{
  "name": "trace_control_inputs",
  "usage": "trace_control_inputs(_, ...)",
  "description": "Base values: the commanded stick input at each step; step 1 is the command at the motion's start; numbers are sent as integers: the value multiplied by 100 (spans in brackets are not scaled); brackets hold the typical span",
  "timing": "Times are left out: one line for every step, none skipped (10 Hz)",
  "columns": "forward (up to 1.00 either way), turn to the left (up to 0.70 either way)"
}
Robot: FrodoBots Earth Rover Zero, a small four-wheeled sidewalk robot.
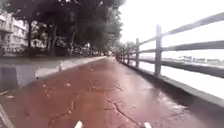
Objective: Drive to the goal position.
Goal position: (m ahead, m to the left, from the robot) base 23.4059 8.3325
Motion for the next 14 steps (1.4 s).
trace_control_inputs(50,0)
trace_control_inputs(50,0)
trace_control_inputs(50,0)
trace_control_inputs(50,0)
trace_control_inputs(50,17)
trace_control_inputs(50,35)
trace_control_inputs(50,48)
trace_control_inputs(50,50)
trace_control_inputs(50,50)
trace_control_inputs(50,40)
trace_control_inputs(50,0)
trace_control_inputs(50,0)
trace_control_inputs(50,0)
trace_control_inputs(50,0)
